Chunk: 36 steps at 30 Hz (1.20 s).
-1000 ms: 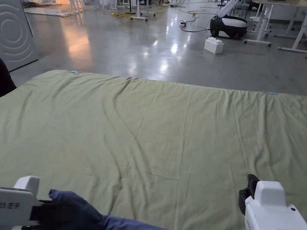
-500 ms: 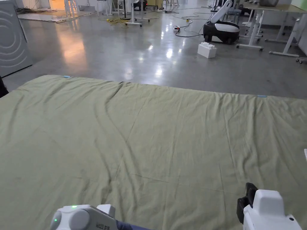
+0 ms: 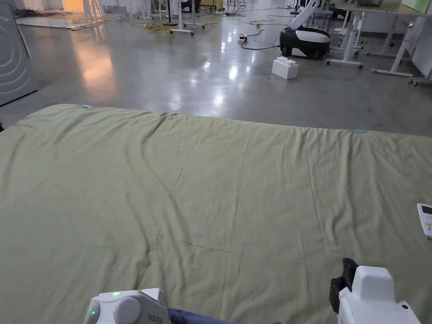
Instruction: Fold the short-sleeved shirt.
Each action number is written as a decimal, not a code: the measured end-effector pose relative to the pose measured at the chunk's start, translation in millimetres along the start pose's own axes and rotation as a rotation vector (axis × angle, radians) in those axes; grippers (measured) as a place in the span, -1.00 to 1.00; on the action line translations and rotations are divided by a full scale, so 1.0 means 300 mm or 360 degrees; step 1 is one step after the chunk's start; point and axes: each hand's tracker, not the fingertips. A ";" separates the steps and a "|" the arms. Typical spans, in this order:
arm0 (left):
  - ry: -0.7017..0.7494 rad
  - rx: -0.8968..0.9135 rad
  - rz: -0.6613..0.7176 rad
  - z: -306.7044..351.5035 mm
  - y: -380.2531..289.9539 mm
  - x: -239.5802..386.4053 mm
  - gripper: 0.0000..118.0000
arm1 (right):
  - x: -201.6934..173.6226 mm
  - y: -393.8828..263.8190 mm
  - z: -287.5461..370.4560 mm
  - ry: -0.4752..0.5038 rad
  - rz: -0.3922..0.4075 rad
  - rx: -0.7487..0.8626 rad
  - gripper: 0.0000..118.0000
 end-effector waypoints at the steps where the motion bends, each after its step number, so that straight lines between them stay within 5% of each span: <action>1: -0.0009 0.0004 0.0012 0.004 0.000 0.000 -0.84 | -0.002 -0.002 0.001 0.0003 0.0000 -0.0001 -0.99; 3: -0.0108 0.0032 0.0049 0.029 0.001 -0.002 -0.80 | -0.004 -0.003 0.006 0.0012 0.0002 -0.0002 -0.99; 7: -0.0244 0.0122 0.0037 0.122 0.013 -0.013 -0.09 | 0.002 -0.005 0.015 0.0019 0.0010 -0.0005 -0.99; 9: -0.0286 0.0187 0.0037 0.190 0.021 -0.031 0.06 | 0.011 -0.006 0.017 0.0018 0.0004 -0.0008 -0.99; 14: -0.0276 0.0313 0.0069 0.286 0.018 -0.093 0.05 | 0.029 -0.004 0.019 0.0003 -0.0013 -0.0007 -0.99; 20: -0.0116 0.0119 -0.0068 0.166 -0.029 -0.073 -0.15 | 0.043 -0.010 0.018 -0.0006 -0.0045 -0.0015 -0.99; 22: -0.0075 0.0037 -0.0150 0.107 -0.048 -0.042 -0.61 | 0.047 -0.017 0.018 -0.0004 -0.0051 -0.0023 -0.99; 36: -0.0261 -0.0013 -0.0171 -0.053 -0.086 0.075 -0.78 | 0.071 -0.042 0.015 -0.0021 -0.0064 -0.0059 -0.99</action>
